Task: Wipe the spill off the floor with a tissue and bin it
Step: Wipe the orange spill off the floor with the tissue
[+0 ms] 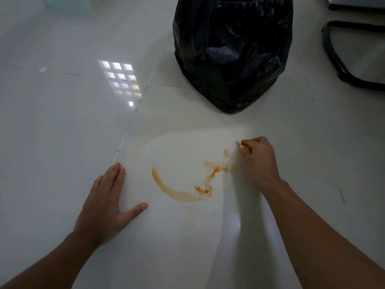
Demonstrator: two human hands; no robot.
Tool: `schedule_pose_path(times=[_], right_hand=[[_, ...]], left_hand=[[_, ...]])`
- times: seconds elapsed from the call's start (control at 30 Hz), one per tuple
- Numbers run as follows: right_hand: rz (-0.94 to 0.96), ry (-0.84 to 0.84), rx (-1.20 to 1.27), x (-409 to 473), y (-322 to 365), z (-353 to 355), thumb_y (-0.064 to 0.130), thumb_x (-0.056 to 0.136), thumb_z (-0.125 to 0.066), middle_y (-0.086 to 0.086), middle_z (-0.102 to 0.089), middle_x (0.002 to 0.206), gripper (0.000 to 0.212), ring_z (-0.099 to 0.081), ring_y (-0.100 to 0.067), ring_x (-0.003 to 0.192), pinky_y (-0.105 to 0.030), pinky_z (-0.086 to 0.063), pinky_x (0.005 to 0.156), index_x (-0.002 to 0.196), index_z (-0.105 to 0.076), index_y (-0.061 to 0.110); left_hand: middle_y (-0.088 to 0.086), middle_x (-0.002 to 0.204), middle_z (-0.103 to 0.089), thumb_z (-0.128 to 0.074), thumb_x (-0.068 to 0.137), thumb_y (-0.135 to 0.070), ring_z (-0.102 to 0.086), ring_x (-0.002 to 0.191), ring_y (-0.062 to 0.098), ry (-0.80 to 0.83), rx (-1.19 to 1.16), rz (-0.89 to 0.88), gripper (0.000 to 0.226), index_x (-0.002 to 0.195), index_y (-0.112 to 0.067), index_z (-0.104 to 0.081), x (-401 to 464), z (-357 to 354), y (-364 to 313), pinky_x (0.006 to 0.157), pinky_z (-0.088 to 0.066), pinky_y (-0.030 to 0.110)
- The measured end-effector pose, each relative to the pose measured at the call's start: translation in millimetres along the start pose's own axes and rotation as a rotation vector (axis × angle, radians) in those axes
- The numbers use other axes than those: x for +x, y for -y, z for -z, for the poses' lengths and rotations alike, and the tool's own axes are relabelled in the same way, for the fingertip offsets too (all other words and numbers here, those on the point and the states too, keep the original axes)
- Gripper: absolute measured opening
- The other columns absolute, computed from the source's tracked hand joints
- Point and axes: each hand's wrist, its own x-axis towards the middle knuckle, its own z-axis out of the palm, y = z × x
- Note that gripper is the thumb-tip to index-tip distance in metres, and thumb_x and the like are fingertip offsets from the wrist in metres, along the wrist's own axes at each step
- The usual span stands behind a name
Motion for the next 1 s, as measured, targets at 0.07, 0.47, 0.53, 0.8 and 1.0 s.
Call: schedule_pose_path(times=[0.07,0.47,0.53,0.8,1.0], right_hand=[[0.068,0.054,0.008,-11,6,-10,0.003,0.091,-0.057,-0.009,-0.053,0.099,0.018,-0.052,-0.016,0.082,-0.011,-0.036,0.07,0.1,-0.073,0.003],[0.058,-0.13,0.064,-66,-3,-5,0.002,0.087,-0.06,-0.002,-0.056,0.095,0.024,-0.056,-0.022,0.091,-0.019,-0.04,0.084,0.106,-0.073,0.011],[-0.097,-0.213,0.025,-60,-26,14,0.007,0.091,-0.06,-0.005,-0.053,0.1,0.021,-0.057,-0.026,0.096,-0.024,-0.041,0.088,0.109,-0.071,0.01],[0.002,-0.07,-0.058,-70,-11,-2,0.004,0.088,-0.061,-0.003,-0.054,0.091,0.017,-0.056,-0.025,0.087,-0.025,-0.041,0.081,0.097,-0.075,0.009],[0.18,0.146,0.033,-102,51,-46,0.003,0.089,-0.054,0.001,-0.046,0.096,0.02,-0.04,-0.014,0.089,-0.006,-0.034,0.077,0.097,-0.072,0.009]], left_hand=[[0.012,0.165,-0.02,-0.032,0.081,-0.088,-0.017,0.153,0.025,0.002,0.003,0.002,0.113,0.156,-0.003,-0.024,-1,0,-1,0.122,-0.02,0.05],[0.016,0.162,-0.026,-0.031,0.082,-0.086,-0.023,0.15,0.029,-0.021,0.025,-0.009,0.112,0.153,0.0,-0.03,0,-1,-3,0.12,-0.023,0.049],[0.015,0.162,-0.026,-0.031,0.082,-0.086,-0.022,0.15,0.029,-0.019,0.028,-0.012,0.112,0.153,0.0,-0.03,0,-2,-3,0.12,-0.023,0.05],[0.018,0.162,-0.024,-0.027,0.084,-0.085,-0.021,0.15,0.03,0.0,0.05,-0.022,0.111,0.153,0.003,-0.027,1,-2,-3,0.119,-0.024,0.052],[0.015,0.165,-0.016,-0.022,0.085,-0.086,-0.012,0.154,0.024,0.016,0.058,-0.017,0.112,0.156,0.0,-0.019,0,-3,-1,0.123,-0.017,0.048]])
